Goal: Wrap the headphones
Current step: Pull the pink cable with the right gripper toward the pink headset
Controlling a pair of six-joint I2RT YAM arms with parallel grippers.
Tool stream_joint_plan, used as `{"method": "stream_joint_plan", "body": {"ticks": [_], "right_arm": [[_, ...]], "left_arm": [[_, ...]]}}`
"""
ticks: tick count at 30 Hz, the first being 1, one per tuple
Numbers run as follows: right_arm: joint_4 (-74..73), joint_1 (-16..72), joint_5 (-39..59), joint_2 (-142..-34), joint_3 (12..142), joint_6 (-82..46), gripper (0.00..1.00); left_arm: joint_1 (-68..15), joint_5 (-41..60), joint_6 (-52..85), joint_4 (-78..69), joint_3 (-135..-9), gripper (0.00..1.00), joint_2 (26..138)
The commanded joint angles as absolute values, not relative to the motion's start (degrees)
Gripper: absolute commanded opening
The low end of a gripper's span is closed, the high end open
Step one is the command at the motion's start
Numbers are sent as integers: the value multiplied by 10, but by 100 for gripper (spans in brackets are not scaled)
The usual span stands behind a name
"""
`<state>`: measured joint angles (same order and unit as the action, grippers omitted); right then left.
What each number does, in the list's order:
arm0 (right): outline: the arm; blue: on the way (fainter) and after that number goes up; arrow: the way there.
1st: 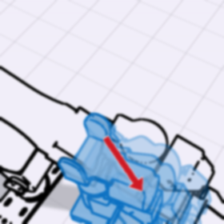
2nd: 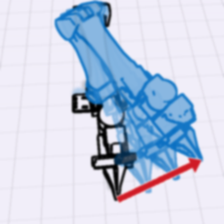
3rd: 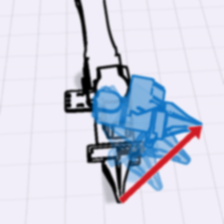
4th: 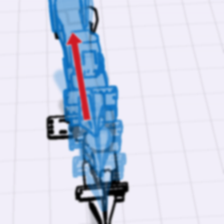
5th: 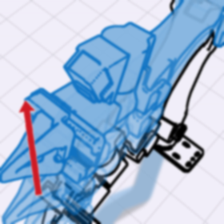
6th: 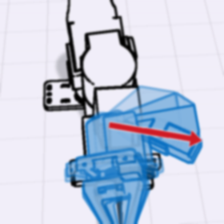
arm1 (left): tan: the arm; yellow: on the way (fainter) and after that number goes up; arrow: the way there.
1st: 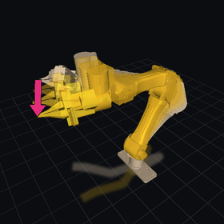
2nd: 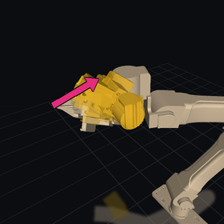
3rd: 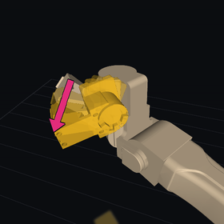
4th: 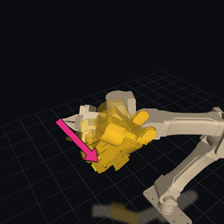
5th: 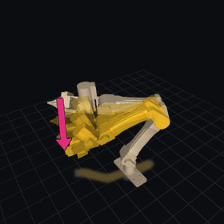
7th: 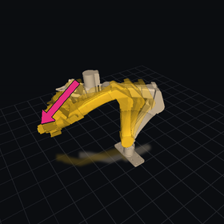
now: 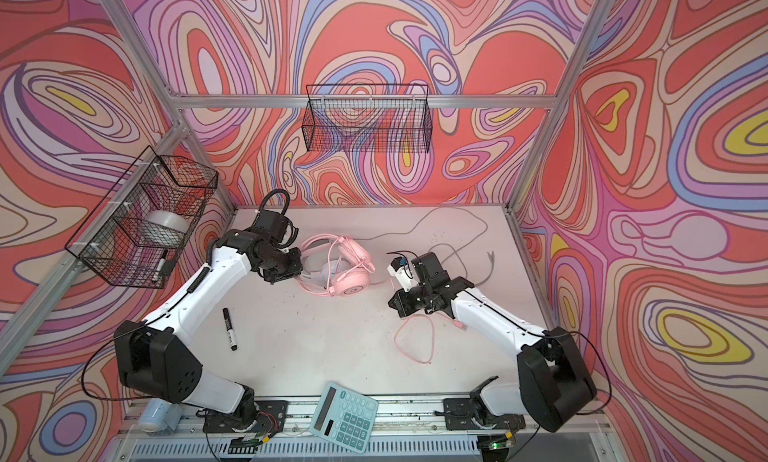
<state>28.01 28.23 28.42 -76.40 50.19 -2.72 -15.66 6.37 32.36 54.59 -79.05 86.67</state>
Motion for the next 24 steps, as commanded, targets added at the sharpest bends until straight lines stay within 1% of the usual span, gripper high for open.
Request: {"method": "stream_joint_plan", "body": {"ticks": [1,4,7,9,14,19,24], "right_arm": [[361,288,323,-738,533,55,0],[436,289,335,-747,571,107,0],[530,297,355,-754,605,187,0],[564,298,358,-754,621,218,0],[594,308,387,-757,659,254,0],[599,342,401,-775,679,304,0],[660,362,369,-826,733,368,0]], "left_arm": [[-156,61,363,547,-808,0,867],[-156,56,375,543,-808,0,866],[-156,44,390,546,-814,0,867],[-156,46,396,543,-819,0,867],[-156,49,408,541,-830,0,874],[-156,33,420,545,-831,0,877],[-156,16,425,553,-833,0,878]]}}
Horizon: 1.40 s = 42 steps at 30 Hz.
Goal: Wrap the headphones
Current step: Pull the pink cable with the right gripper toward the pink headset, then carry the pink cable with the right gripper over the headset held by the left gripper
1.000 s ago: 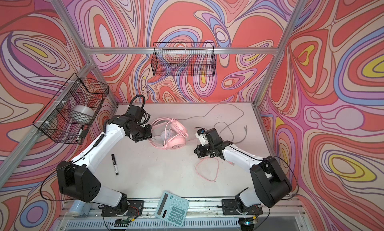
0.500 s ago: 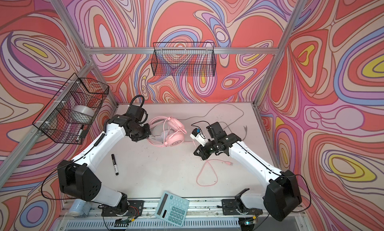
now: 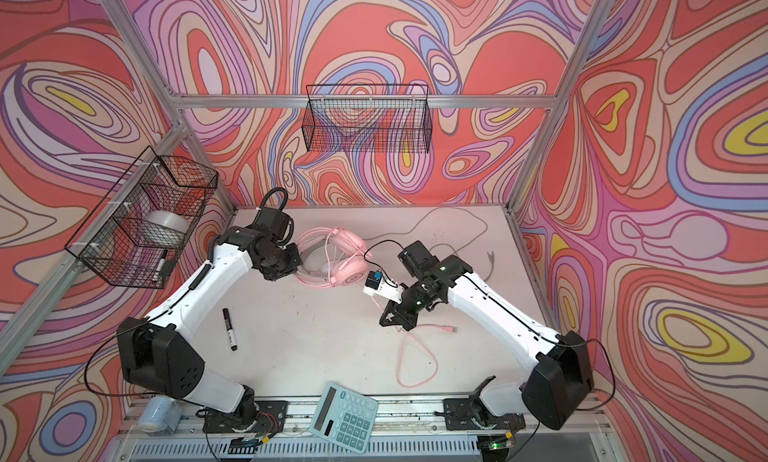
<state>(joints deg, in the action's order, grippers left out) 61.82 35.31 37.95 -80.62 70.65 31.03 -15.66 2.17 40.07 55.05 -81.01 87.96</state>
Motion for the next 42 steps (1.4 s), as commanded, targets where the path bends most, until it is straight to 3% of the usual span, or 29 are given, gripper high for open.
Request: {"method": "stream_joint_plan", "body": {"ticks": [1,12,42], "right_arm": [[661,366,362,-831,741,376,0],[602,406,271,-863,793,420,0],[685,454,284,-1012,1081,533,0]], "left_arm": [[-156,13,427,552,-832,0,878],[-156,5,441,542,-834,0,893],[-157,-32,415,571,-829,0,905]]}}
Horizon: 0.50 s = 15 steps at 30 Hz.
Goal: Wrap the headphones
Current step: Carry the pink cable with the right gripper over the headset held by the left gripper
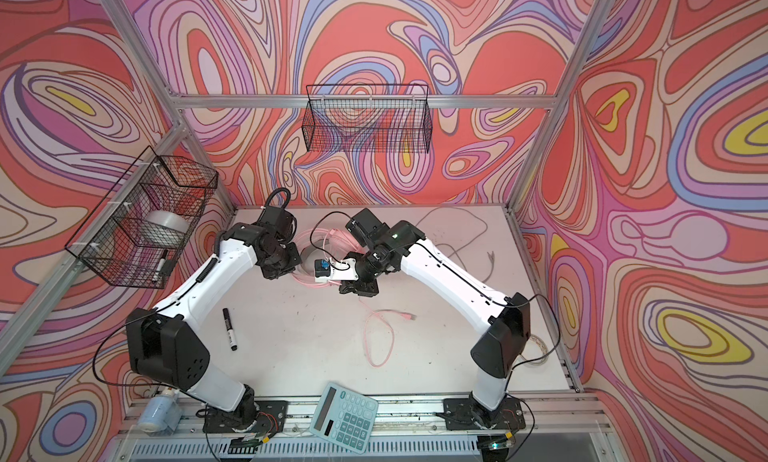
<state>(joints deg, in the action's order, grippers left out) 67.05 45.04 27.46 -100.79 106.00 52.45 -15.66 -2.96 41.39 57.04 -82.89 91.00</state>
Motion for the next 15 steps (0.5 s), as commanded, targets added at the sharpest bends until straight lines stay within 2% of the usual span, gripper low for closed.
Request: {"method": "stream_joint_plan", "body": {"ticks": [1,15], "right_arm": [[685,454,288,-1012,1086,533,0],[715,454,276,-1004,1144,548,0]], "left_arm": [[-157,-32,415,570,-824,0,904],[-157,-57,398,590,-804,0,890]]}}
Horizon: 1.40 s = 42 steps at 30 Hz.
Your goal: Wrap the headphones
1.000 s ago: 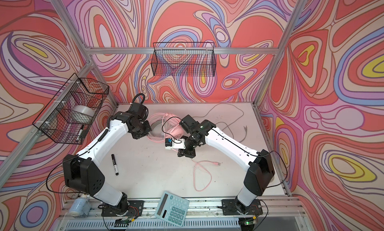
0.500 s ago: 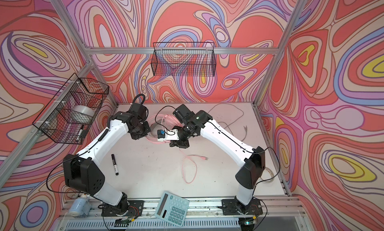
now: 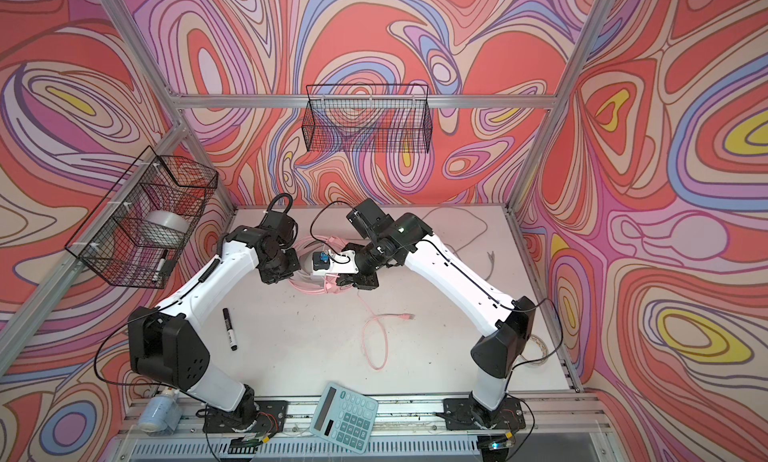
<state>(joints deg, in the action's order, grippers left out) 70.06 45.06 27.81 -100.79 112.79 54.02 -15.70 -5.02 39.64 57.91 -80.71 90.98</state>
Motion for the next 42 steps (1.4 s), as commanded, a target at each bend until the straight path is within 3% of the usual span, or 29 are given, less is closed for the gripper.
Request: {"method": "stream_joint_plan", "body": {"ticks": [1,15,29,42], "right_arm": [[715,454,276,-1003,1147,550,0],[739,454,302,-996,1163,570,0],[686,454,231,-1000,1185,569,0],[678,444,128,-1075,1269,564,0]], "left_arm": [[-157,-61,398,591,-804,0,890],[-157,-84,400,602,-811,0,897],[-162,-99,356,610,-803,0,905],[-174,-105,303,615,-796,0,897]]}}
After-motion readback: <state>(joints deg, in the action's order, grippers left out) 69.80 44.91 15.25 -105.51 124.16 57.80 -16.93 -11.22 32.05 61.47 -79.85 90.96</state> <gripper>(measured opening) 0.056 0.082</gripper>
